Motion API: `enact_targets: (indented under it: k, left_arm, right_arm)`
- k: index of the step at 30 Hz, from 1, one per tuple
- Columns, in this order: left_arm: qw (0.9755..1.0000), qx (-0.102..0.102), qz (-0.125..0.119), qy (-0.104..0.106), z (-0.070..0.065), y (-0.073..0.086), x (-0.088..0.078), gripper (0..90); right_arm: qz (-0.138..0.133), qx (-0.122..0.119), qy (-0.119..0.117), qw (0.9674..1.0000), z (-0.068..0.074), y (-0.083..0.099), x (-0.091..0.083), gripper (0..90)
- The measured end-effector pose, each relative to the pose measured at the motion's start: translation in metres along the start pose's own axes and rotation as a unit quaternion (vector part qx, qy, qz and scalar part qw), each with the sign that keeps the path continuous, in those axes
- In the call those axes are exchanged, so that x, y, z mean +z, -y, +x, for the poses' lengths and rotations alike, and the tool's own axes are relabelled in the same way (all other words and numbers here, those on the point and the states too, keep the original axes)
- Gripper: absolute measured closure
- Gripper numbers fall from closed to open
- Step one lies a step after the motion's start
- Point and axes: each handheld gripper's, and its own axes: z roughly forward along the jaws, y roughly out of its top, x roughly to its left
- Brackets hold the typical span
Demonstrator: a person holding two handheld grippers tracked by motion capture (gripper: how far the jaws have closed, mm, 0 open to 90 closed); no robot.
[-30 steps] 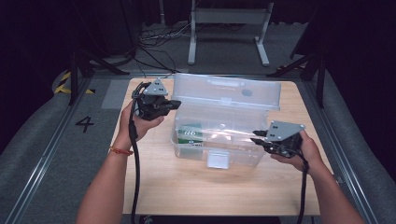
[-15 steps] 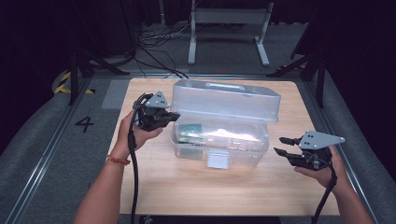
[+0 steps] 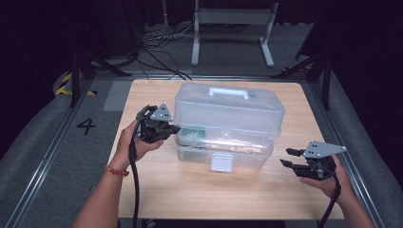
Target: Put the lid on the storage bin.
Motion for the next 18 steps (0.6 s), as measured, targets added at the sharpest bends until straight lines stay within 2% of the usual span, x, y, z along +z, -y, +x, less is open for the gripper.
enact_targets:
  k: [2, 4, 9, 12, 14, 16, 17, 18]
  left_arm:
    - [1.0000, -0.003, -0.004, 0.002, -0.001, 0.003, 0.000, 89.0]
    - [0.9997, -0.010, -0.013, 0.017, -0.001, 0.007, 0.001, 88.8]
    - [0.9995, -0.021, -0.016, 0.019, -0.004, 0.017, 0.002, 88.7]
    - [0.9996, -0.021, -0.003, 0.020, -0.007, 0.025, 0.005, 86.2]
    - [0.9995, -0.012, 0.025, 0.015, -0.010, 0.030, 0.008, 85.1]
    - [0.9988, -0.010, 0.047, 0.007, -0.013, 0.040, 0.012, 79.4]
    - [0.9988, -0.010, 0.047, 0.007, -0.013, 0.040, 0.012, 78.5]
    - [0.9992, -0.013, 0.037, 0.012, -0.014, 0.044, 0.011, 78.5]
  right_arm:
    - [0.001, 0.003, -0.004, 1.0000, 0.000, 0.000, 0.001, 54.7]
    - [0.002, -0.001, -0.002, 1.0000, 0.001, 0.000, 0.003, 54.7]
    - [0.005, 0.000, -0.001, 1.0000, 0.002, 0.000, 0.004, 54.4]
    - [0.005, -0.004, 0.001, 1.0000, 0.003, 0.000, 0.004, 53.8]
    - [0.009, 0.000, 0.001, 1.0000, 0.003, 0.001, 0.004, 54.3]
    - [0.017, -0.005, 0.004, 0.9998, 0.003, 0.002, 0.001, 54.3]
    - [0.017, -0.005, 0.004, 0.9998, 0.003, 0.002, 0.001, 54.3]
    - [0.017, -0.004, 0.005, 0.9998, 0.003, 0.004, -0.001, 54.3]
